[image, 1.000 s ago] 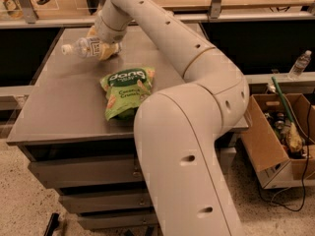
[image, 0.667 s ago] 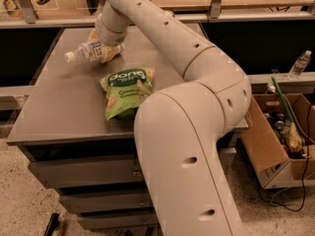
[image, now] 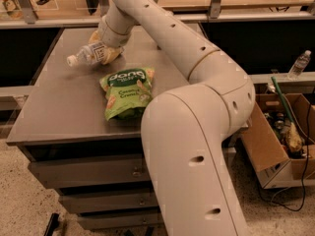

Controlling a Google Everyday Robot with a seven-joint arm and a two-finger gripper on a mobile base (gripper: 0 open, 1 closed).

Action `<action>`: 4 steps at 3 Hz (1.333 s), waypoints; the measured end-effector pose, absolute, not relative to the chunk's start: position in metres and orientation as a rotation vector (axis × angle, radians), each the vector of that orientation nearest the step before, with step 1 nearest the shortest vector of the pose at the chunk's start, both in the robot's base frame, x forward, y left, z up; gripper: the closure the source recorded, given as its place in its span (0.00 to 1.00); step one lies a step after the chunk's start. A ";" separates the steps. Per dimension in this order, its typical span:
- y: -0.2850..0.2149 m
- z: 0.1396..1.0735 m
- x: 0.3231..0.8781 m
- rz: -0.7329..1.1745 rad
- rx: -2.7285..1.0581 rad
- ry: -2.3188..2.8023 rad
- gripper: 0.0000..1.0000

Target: Knock blue plastic bottle over

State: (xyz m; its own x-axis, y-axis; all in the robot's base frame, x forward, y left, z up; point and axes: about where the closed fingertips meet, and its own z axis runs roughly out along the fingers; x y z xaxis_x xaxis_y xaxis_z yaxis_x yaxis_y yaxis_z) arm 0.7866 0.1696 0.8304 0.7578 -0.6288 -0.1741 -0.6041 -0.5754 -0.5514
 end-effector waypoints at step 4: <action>0.168 0.831 0.782 0.012 -2.368 0.943 0.00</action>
Offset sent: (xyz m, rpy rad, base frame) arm -0.0034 -0.0031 -0.0015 0.0014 0.0406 -0.0005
